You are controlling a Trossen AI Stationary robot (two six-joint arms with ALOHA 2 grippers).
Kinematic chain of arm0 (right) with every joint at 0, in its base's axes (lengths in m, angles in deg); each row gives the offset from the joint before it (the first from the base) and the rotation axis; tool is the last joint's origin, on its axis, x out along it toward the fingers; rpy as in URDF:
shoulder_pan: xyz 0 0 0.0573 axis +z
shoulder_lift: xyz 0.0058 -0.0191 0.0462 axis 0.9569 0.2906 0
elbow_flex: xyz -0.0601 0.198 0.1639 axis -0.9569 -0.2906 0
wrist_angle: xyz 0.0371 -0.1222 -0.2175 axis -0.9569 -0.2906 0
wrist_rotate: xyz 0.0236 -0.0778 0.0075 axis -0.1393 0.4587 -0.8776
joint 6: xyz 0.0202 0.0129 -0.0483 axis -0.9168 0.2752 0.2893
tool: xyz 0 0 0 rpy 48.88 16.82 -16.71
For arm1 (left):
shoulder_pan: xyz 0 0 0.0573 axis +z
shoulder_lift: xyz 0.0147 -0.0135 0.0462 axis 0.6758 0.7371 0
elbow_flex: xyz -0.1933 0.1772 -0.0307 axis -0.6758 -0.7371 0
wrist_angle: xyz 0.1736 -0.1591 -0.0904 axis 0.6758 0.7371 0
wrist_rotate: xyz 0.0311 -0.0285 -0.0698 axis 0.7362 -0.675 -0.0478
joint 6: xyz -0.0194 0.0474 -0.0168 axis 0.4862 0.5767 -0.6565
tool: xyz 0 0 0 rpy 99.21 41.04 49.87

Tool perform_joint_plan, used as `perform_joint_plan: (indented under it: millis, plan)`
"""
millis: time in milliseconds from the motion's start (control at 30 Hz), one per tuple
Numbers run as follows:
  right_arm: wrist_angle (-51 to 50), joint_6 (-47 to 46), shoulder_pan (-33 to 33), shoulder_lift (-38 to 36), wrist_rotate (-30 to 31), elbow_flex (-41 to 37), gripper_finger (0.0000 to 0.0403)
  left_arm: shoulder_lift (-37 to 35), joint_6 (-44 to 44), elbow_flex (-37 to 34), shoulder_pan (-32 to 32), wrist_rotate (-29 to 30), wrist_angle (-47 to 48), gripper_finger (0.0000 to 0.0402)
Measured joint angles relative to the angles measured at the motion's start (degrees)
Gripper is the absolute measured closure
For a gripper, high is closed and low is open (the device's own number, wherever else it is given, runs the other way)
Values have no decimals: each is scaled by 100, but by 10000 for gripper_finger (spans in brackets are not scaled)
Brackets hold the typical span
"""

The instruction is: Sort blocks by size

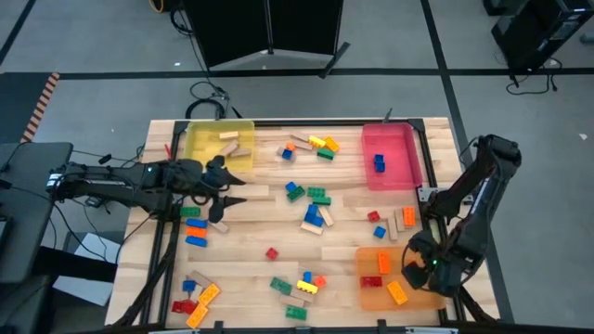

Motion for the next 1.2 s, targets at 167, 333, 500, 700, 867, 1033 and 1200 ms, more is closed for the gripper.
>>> perform_joint_plan:
  millis: [167,333,500,700,867,1033,1200]
  plan:
    - [-1231,-10,-314,-213,68,533,134,0,1,0,0,47,-227,149]
    - [-1796,-12,-930,-454,530,673,143,0,-2,0,0,312,-217,149]
    - [-1652,420,-1841,-635,861,672,139,0,-4,0,2,236,-206,149]
    - [-690,2026,-3157,-493,1287,672,147,-182,176,0,2,206,-99,149]
    - [797,3911,-4498,-146,1322,672,160,-652,313,0,2,209,176,149]
    - [3037,5814,-5786,312,982,703,165,-1150,321,0,2,314,581,149]
    - [3812,7413,-6740,1174,472,1756,166,-1500,321,0,2,316,945,149]
